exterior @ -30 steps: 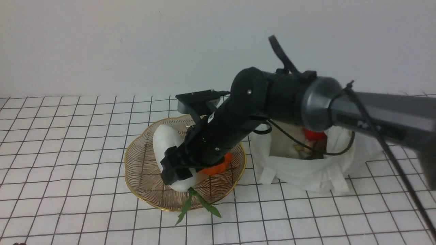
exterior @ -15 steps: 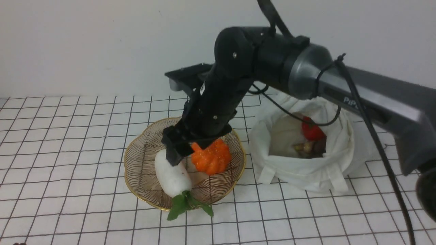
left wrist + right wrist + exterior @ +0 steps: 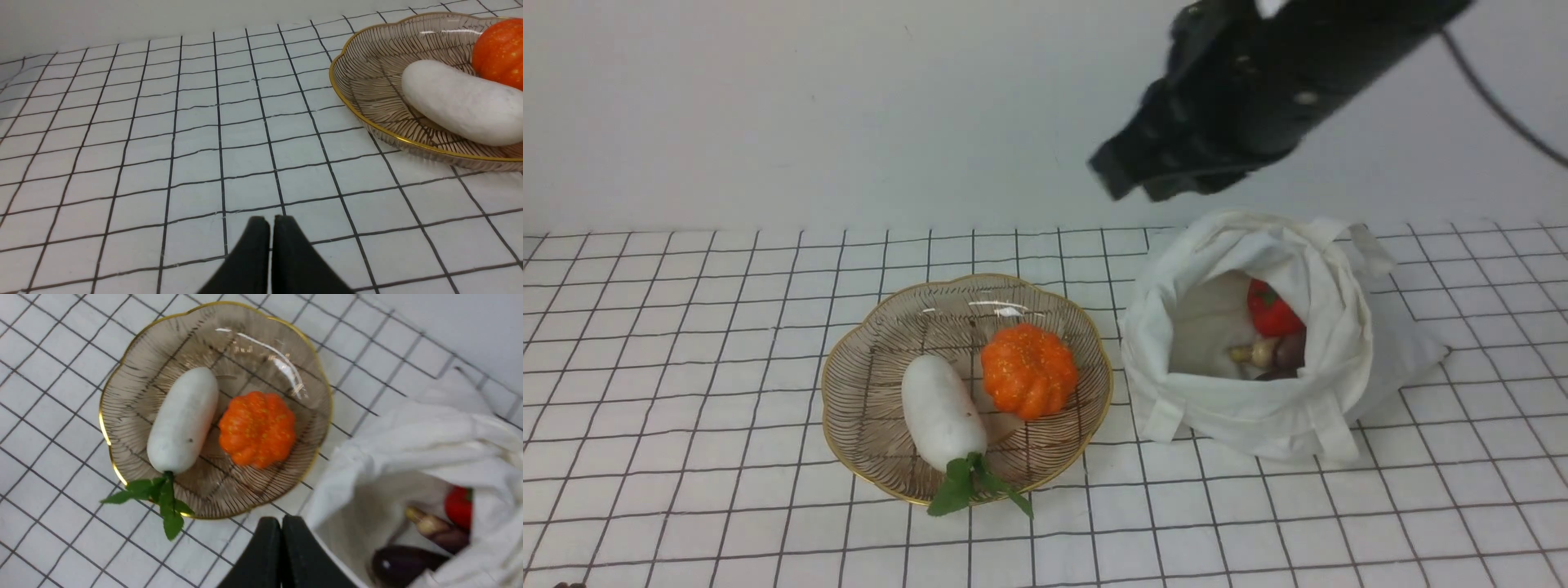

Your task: Take vegetables from bag on white checkered tablecloth place on plate.

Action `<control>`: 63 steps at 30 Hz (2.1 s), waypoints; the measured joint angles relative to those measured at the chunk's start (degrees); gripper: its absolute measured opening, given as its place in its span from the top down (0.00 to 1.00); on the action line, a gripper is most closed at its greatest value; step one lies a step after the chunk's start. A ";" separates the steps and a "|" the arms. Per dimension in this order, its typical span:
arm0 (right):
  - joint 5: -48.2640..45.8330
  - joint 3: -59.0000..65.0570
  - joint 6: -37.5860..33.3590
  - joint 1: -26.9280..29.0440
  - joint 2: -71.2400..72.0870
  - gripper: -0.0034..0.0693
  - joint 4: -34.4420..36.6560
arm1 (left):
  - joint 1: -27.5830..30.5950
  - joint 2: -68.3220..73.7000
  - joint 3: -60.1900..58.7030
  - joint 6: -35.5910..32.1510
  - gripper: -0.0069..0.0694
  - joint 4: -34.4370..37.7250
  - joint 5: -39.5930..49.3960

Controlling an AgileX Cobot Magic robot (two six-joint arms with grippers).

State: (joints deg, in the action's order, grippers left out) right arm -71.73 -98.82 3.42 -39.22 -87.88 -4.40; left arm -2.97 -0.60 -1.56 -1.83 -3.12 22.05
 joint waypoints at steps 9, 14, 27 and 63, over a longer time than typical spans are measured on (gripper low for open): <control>5.91 26.25 9.46 0.00 37.80 0.97 -7.10 | 0.00 0.00 0.00 0.00 0.92 0.00 0.00; 24.64 44.19 11.06 0.00 60.99 0.97 -9.47 | 0.00 0.00 0.00 0.00 0.92 0.00 0.00; 42.16 74.01 37.46 0.00 88.63 0.97 -26.34 | 0.00 -0.05 0.00 0.00 0.92 0.01 0.00; 60.60 81.35 -2.85 4.81 88.81 0.97 -0.87 | 0.00 -0.05 0.00 0.00 0.92 0.02 0.00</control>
State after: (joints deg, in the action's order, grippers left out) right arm -11.13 -17.47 0.57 -34.41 0.94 -5.27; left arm -2.97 -0.65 -1.56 -1.83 -3.10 22.05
